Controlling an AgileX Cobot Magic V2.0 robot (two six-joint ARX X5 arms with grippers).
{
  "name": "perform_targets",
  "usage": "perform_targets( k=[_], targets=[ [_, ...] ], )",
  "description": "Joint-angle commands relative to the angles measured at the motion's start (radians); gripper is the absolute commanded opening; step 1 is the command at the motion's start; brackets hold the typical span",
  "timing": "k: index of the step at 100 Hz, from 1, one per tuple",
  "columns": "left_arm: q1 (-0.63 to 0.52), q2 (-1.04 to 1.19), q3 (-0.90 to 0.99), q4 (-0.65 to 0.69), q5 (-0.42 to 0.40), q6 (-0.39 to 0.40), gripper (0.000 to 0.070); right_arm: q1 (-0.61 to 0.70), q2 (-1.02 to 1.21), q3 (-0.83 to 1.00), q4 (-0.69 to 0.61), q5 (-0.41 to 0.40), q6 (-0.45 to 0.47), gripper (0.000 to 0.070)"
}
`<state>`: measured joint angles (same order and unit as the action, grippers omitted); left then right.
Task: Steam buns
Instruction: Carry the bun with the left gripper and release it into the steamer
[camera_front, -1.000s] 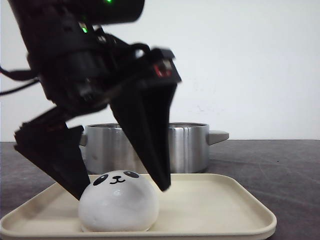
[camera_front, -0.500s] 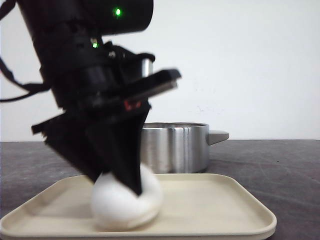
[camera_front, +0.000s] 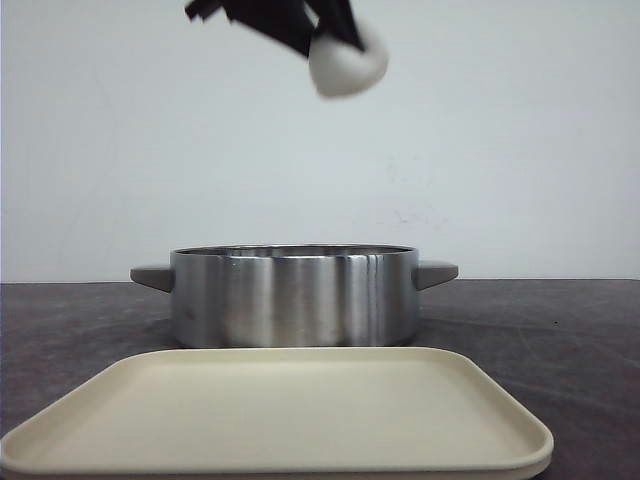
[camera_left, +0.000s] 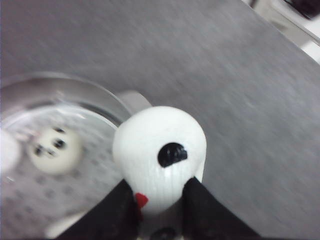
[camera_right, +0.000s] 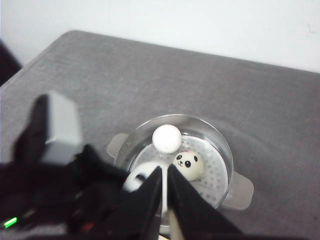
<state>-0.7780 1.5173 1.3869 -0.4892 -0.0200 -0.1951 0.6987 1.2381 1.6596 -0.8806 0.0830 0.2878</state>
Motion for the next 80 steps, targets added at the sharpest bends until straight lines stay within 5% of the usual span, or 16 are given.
perform_targets(
  k=[1, 20, 45, 60, 80],
  targets=[
    [0.019, 0.06, 0.009, -0.004, 0.001, 0.024, 0.0, 0.008, 0.009, 0.016, 0.013, 0.005, -0.007, 0.0007],
    [0.083, 0.178, 0.009, -0.031, -0.003, 0.027, 0.0, 0.008, 0.009, 0.016, 0.012, 0.004, -0.004, 0.0007],
    [0.126, 0.235, 0.009, -0.063, -0.115, 0.027, 0.0011, 0.008, 0.009, 0.016, -0.027, 0.005, 0.016, 0.0007],
    [0.143, 0.235, 0.009, -0.065, -0.115, 0.027, 0.0189, 0.01, 0.009, 0.016, -0.038, 0.005, 0.02, 0.0007],
    [0.151, 0.237, 0.009, -0.092, -0.115, 0.047, 0.0559, 0.021, 0.009, 0.016, -0.037, 0.005, 0.036, 0.0007]
  ],
)
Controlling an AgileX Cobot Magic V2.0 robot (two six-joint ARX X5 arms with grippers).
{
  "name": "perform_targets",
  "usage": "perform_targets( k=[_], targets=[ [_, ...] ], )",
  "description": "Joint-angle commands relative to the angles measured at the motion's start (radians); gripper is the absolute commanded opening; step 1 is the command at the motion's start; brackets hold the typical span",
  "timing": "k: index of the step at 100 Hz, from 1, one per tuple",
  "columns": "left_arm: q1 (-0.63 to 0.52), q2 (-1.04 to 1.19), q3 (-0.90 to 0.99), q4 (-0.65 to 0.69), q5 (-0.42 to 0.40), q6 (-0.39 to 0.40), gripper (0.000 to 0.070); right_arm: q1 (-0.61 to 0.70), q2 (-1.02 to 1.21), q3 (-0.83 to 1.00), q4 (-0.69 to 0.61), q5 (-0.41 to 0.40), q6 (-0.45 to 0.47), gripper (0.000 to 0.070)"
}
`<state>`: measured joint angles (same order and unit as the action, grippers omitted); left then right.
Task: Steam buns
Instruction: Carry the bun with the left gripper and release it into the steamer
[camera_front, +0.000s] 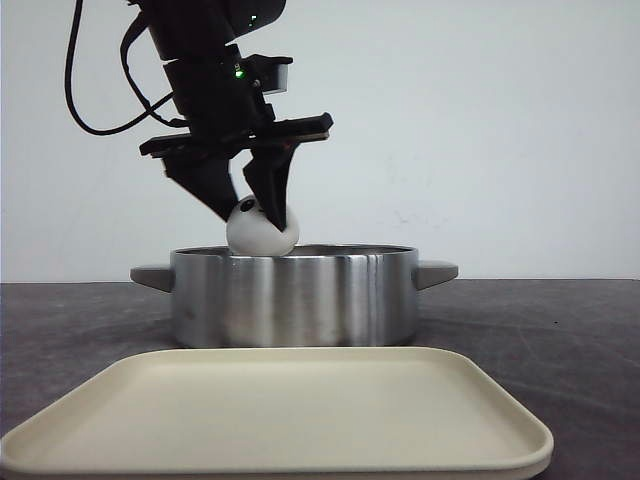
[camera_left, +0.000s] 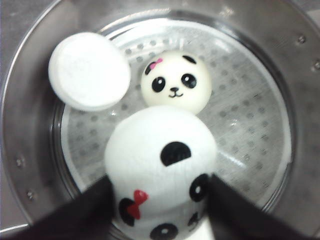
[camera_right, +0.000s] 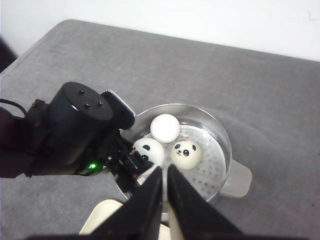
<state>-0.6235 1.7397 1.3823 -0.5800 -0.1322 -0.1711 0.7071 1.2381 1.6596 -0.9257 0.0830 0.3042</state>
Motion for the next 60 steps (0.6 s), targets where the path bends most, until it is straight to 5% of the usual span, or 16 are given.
perform_targets(
  k=[1, 6, 29, 44, 60],
  targets=[
    [-0.004, 0.015, 0.014, -0.003, -0.003, 0.026, 0.057, 0.013, 0.009, 0.016, 0.008, 0.005, 0.021, 0.0007],
    [-0.004, 0.015, 0.014, -0.01, -0.003, 0.032, 0.0608, 0.013, 0.009, 0.016, 0.008, 0.005, 0.022, 0.0007],
    [-0.004, 0.005, 0.015, -0.092, -0.003, 0.02, 0.0572, 0.021, 0.009, 0.016, 0.005, 0.027, 0.024, 0.0007],
    [-0.006, -0.067, 0.015, -0.079, -0.028, -0.019, 0.0226, 0.037, 0.005, 0.014, 0.005, 0.136, 0.01, 0.0008],
    [-0.014, -0.214, 0.013, -0.021, -0.026, -0.076, 0.0036, 0.064, -0.017, -0.006, 0.023, 0.214, -0.048, 0.0008]
  ],
)
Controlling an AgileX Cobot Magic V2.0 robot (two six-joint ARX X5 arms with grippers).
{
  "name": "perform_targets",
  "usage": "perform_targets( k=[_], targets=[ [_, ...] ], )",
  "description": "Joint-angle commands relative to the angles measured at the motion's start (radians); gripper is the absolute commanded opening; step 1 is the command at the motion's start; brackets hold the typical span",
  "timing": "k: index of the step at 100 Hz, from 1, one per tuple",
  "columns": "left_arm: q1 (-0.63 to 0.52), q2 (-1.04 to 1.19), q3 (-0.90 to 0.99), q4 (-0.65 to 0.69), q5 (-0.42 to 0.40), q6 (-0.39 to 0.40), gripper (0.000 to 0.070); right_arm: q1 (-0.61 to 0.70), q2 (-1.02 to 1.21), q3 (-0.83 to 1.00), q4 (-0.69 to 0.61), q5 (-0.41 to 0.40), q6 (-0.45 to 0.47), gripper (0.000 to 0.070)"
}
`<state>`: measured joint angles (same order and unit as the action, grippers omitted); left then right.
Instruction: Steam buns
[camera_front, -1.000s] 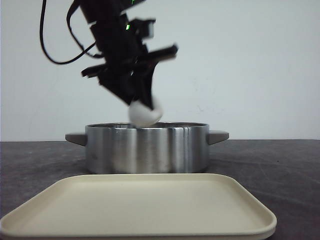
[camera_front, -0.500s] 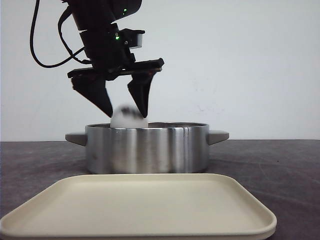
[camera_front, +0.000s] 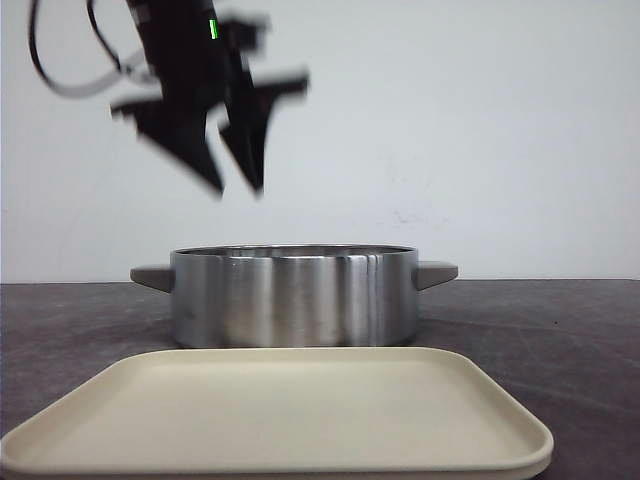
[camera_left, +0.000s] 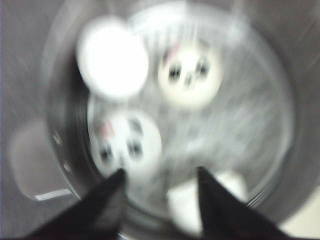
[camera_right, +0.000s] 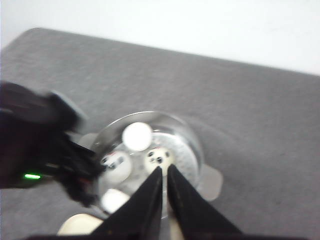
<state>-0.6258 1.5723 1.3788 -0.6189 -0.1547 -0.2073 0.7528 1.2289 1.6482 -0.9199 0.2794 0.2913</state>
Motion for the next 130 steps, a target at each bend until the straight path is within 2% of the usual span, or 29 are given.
perform_targets(
  k=[1, 10, 22, 42, 61, 88, 130],
  targets=[
    [-0.012, -0.056, 0.017, 0.021, -0.004, -0.042, 0.0025, 0.02, -0.01, 0.003, 0.02, 0.017, -0.038, 0.0008],
    [-0.027, -0.157, 0.011, 0.034, -0.003, -0.043, 0.0009, 0.035, -0.044, -0.038, 0.075, 0.015, -0.069, 0.0009],
    [-0.055, -0.293, -0.039, 0.066, -0.004, -0.032, 0.0009, 0.061, -0.131, -0.158, 0.222, 0.005, -0.111, 0.0008],
    [-0.102, -0.563, -0.257, 0.128, -0.005, -0.059, 0.0009, 0.095, -0.342, -0.475, 0.512, 0.01, -0.154, 0.0008],
    [-0.119, -0.738, -0.422, 0.114, -0.006, -0.075, 0.001, 0.096, -0.5, -0.697, 0.674, 0.043, -0.161, 0.0008],
    [-0.119, -0.763, -0.435, 0.007, -0.005, -0.096, 0.0016, 0.096, -0.554, -0.719, 0.665, 0.035, -0.161, 0.0008],
    [-0.119, -0.763, -0.434, 0.013, -0.005, -0.096, 0.0016, 0.096, -0.553, -0.719, 0.666, 0.035, -0.161, 0.0008]
  ],
)
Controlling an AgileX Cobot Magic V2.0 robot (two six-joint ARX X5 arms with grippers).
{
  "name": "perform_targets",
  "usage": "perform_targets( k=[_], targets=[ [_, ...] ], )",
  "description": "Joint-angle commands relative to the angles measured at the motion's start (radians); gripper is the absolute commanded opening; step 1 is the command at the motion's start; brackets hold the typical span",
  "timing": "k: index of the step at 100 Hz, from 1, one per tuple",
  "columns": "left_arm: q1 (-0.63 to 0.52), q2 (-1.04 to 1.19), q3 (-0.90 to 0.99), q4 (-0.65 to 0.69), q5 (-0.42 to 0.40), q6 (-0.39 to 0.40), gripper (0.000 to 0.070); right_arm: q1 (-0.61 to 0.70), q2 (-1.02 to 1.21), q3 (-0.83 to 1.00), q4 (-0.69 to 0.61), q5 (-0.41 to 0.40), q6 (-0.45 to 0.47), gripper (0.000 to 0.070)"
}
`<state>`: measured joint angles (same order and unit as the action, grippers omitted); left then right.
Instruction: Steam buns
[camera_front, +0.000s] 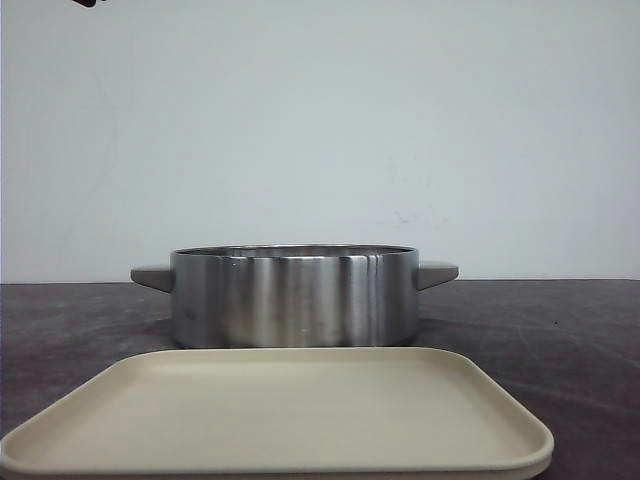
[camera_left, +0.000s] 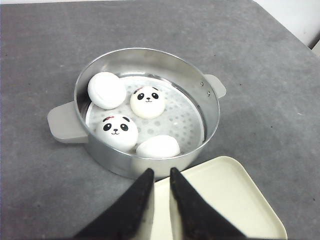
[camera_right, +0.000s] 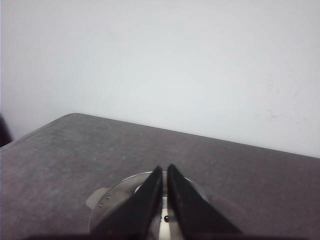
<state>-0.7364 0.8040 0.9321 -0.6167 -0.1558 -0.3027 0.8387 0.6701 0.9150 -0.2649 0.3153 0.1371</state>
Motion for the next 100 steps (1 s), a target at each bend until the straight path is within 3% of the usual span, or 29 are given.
perform_targets(
  k=[1, 20, 29, 41, 54, 61, 76, 100],
  targets=[
    [-0.008, 0.005, 0.013, 0.011, -0.005, -0.001, 0.0016, 0.01, 0.006, 0.014, 0.011, 0.0, -0.006, 0.0008],
    [-0.008, 0.005, 0.013, 0.011, -0.004, -0.001, 0.0016, 0.005, 0.004, 0.014, 0.004, 0.0, -0.006, 0.0008],
    [-0.008, 0.005, 0.013, 0.011, -0.004, -0.001, 0.0016, -0.066, -0.037, -0.003, -0.061, 0.006, 0.0, 0.0008],
    [-0.008, 0.005, 0.013, 0.011, -0.004, -0.001, 0.0016, -0.24, -0.156, -0.142, -0.054, -0.111, -0.023, 0.0008],
    [-0.008, 0.005, 0.013, 0.011, -0.004, -0.001, 0.0016, -0.423, -0.34, -0.396, 0.095, -0.212, -0.043, 0.0008],
    [-0.008, 0.005, 0.013, 0.011, -0.004, -0.001, 0.0016, -0.497, -0.435, -0.526, 0.167, -0.211, -0.044, 0.0008],
    [-0.008, 0.006, 0.013, 0.011, -0.004, -0.001, 0.0016, -0.594, -0.529, -0.686, 0.19, -0.214, -0.043, 0.0008],
    [-0.008, 0.005, 0.013, 0.011, -0.004, -0.001, 0.0016, -0.642, -0.552, -0.802, 0.19, -0.213, -0.044, 0.0008]
  ],
)
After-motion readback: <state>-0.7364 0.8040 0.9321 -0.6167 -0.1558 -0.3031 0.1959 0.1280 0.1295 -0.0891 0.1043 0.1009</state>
